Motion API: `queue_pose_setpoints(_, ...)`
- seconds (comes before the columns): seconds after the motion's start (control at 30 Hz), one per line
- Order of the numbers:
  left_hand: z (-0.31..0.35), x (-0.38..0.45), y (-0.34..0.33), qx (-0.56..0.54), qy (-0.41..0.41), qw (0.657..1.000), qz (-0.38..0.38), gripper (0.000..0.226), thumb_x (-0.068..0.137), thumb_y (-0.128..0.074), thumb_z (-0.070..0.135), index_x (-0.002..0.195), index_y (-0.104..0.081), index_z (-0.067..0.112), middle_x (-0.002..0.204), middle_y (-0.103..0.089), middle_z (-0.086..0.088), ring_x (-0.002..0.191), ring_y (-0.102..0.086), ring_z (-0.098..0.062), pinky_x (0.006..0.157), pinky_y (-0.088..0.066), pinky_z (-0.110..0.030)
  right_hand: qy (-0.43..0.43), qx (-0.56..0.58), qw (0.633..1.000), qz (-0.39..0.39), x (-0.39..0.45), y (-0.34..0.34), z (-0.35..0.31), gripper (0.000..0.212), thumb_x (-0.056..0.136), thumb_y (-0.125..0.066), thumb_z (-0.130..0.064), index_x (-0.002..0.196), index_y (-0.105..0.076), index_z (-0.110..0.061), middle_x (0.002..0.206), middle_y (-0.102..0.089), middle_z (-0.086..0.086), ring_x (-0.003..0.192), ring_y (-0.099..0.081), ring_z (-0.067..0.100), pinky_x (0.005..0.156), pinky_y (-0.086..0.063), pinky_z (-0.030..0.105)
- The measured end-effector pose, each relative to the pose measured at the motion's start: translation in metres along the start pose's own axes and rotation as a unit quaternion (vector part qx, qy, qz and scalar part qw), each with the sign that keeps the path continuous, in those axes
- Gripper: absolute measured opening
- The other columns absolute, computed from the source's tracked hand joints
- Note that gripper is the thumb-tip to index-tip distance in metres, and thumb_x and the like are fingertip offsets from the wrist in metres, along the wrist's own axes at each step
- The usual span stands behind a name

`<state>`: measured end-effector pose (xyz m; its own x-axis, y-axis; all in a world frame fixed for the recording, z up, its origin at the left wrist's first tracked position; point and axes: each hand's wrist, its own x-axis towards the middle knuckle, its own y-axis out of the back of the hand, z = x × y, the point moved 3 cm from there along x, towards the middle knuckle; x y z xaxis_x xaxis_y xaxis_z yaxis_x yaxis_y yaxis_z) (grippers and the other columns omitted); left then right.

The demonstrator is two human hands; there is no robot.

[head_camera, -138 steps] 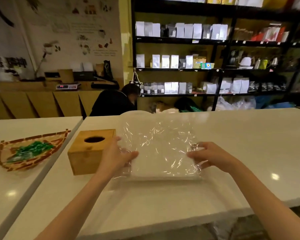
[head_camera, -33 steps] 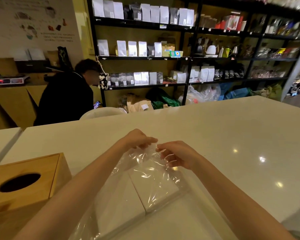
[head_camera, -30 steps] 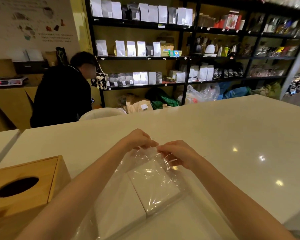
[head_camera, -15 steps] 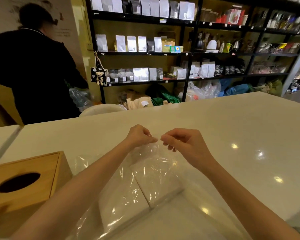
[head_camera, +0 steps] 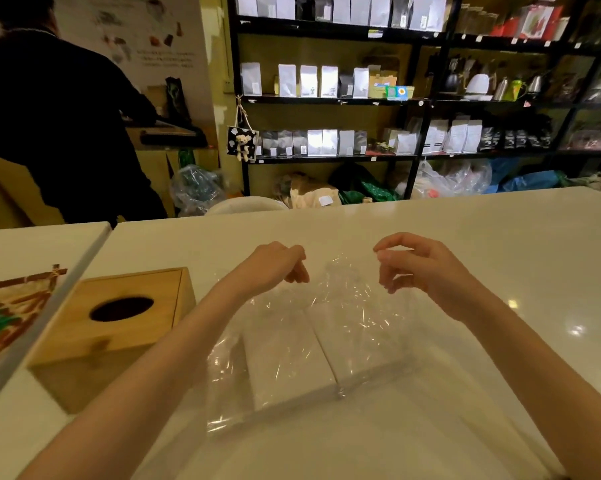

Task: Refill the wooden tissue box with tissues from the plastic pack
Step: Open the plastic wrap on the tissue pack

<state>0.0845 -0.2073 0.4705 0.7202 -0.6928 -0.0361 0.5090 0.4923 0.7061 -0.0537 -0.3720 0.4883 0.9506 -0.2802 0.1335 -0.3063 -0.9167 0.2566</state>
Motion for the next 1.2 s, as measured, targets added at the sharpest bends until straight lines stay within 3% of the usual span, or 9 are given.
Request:
queue_pose_setpoints(0.1,-0.001,-0.021,0.005,0.072,-0.006,0.997,-0.009,0.036,0.094,-0.034,0.014,0.101,-0.068,0.004,0.103,-0.066,-0.006,0.095,-0.06,-0.019,0.083,-0.045,-0.023,-0.063,-0.129,0.984,-0.106,0.009,-0.007,-0.016,0.018,0.084,-0.058,-0.034,0.079,-0.071,-0.022,0.06,-0.064,0.009,0.056,-0.059,0.017,0.061,-0.048,0.024)
queue_pose_setpoints(0.23,0.0,-0.034,0.013,0.111,-0.013,0.994,-0.016,0.034,0.093,-0.035,0.015,0.106,-0.066,0.012,0.121,-0.062,-0.004,0.113,-0.053,-0.021,0.09,-0.038,-0.025,-0.191,-0.326,0.886,-0.268,0.038,-0.021,-0.026,0.064,0.075,-0.041,-0.072,0.09,-0.075,-0.019,0.057,-0.06,0.004,0.055,-0.056,0.016,0.072,-0.051,0.029)
queue_pose_setpoints(0.37,-0.013,-0.037,0.021,0.281,0.02,0.956,-0.08,0.037,0.093,-0.039,0.015,0.128,-0.048,0.018,0.137,-0.047,-0.006,0.125,-0.042,-0.024,0.1,-0.034,-0.032,-0.163,-0.475,0.79,-0.352,0.062,-0.055,-0.032,0.031,0.082,-0.059,-0.044,0.092,-0.073,-0.018,0.073,-0.064,-0.001,0.073,-0.057,0.013,0.088,-0.047,0.033)
queue_pose_setpoints(0.5,-0.028,-0.03,0.029,0.362,0.076,0.92,-0.13,0.041,0.092,-0.042,0.024,0.132,-0.044,0.014,0.137,-0.047,-0.007,0.124,-0.043,-0.026,0.103,-0.036,-0.036,-0.146,-0.501,0.757,-0.393,0.068,-0.091,-0.033,0.024,0.079,-0.067,-0.032,0.096,-0.07,-0.015,0.083,-0.07,-0.003,0.079,-0.064,0.01,0.083,-0.049,0.03)
queue_pose_setpoints(0.7,-0.044,-0.015,0.032,0.34,0.107,0.924,-0.14,0.046,0.093,-0.041,0.031,0.136,-0.038,0.014,0.141,-0.044,-0.006,0.127,-0.04,-0.024,0.107,-0.031,-0.035,-0.06,-0.451,0.826,-0.333,0.075,-0.124,-0.023,0.023,0.081,-0.064,-0.034,0.083,-0.066,-0.012,0.047,-0.063,-0.003,0.042,-0.056,0.005,0.069,-0.051,0.025)
queue_pose_setpoints(0.8,-0.045,-0.012,0.04,0.278,0.072,0.949,-0.13,0.038,0.087,-0.053,0.02,0.123,-0.055,0.011,0.101,-0.066,-0.002,0.096,-0.056,-0.017,0.09,-0.042,-0.028,0.004,-0.433,0.851,-0.297,0.072,-0.122,-0.02,0.009,0.081,-0.066,-0.025,0.074,-0.064,-0.02,0.031,-0.053,-0.007,0.031,-0.046,0.002,0.054,-0.044,0.019)
queue_pose_setpoints(0.97,-0.048,-0.009,0.043,0.233,0.027,0.969,-0.074,0.027,0.081,-0.062,0.013,0.107,-0.066,0.007,0.071,-0.067,0.0,0.071,-0.06,-0.013,0.065,-0.044,-0.017,0.08,-0.376,0.894,-0.231,0.061,-0.11,-0.019,0.006,0.078,-0.068,-0.02,0.078,-0.073,-0.015,0.065,-0.07,0.003,0.055,-0.06,0.005,0.065,-0.051,0.018)
queue_pose_setpoints(1.07,-0.047,-0.008,0.043,0.228,0.011,0.973,-0.033,0.025,0.083,-0.062,0.013,0.106,-0.065,0.005,0.08,-0.071,-0.008,0.071,-0.06,-0.014,0.064,-0.044,-0.018,0.111,-0.339,0.913,-0.198,0.052,-0.105,-0.027,0.006,0.079,-0.068,-0.019,0.076,-0.074,-0.017,0.063,-0.067,-0.007,0.057,-0.059,0.001,0.057,-0.045,0.006)
queue_pose_setpoints(1.2,-0.044,-0.008,0.045,0.218,-0.021,0.976,0.009,0.026,0.081,-0.063,0.012,0.106,-0.065,0.005,0.087,-0.073,-0.012,0.075,-0.058,-0.014,0.068,-0.043,-0.019,0.13,-0.322,0.92,-0.183,0.036,-0.097,-0.038,0.009,0.079,-0.069,-0.02,0.072,-0.071,-0.023,0.064,-0.069,-0.003,0.062,-0.061,0.007,0.056,-0.044,0.008)
